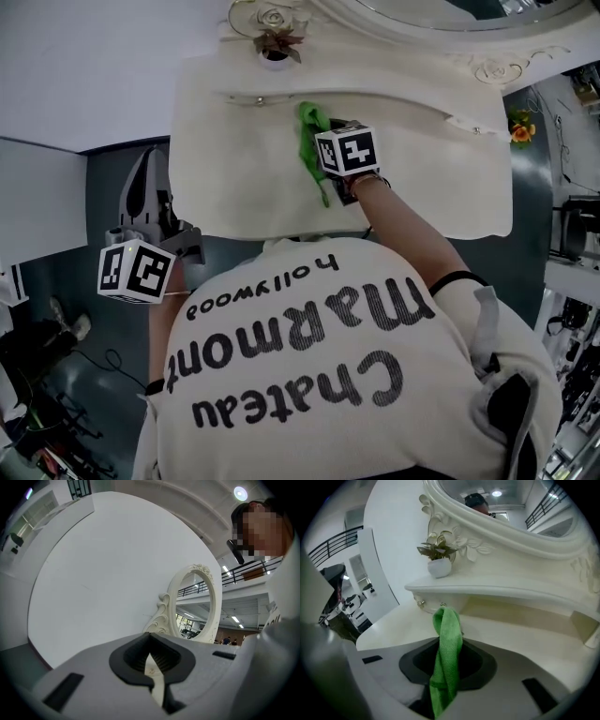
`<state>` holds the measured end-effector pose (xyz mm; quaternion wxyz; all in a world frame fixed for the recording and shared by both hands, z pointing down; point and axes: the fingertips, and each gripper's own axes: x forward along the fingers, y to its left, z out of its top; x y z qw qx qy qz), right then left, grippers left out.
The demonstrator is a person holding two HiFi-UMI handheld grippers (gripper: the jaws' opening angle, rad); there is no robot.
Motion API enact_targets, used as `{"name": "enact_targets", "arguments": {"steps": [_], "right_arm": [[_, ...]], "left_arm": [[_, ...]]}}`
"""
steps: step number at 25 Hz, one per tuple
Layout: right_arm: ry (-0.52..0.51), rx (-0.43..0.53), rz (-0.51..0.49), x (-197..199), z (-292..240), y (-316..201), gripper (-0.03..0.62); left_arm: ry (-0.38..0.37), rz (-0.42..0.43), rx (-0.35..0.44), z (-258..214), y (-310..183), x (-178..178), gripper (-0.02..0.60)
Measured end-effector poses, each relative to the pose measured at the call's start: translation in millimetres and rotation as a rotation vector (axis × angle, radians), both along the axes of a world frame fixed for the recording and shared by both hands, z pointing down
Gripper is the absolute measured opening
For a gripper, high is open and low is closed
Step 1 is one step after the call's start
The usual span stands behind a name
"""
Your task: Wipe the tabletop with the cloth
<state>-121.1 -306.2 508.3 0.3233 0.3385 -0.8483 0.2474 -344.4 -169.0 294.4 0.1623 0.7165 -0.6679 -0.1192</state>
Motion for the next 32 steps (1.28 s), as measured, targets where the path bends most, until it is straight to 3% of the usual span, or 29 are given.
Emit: {"name": "enact_targets", "arguments": {"steps": [8,13,32], "right_arm": [[0.119,0.033,-0.129,-2,13,-2,0.100],[0.092,-0.002,-0.126,-1,11,-5,0.100],[0.140,-0.032,-0.104,15,13,-6,0.100]], "left_arm": [[0.006,-0.019,-0.001,-2,-4,7,0.008],[0.005,-0.021,-0.006,0,-5,13,0.008],[-0.004,0.018,0.004,-5,-11,31,0.008]]}}
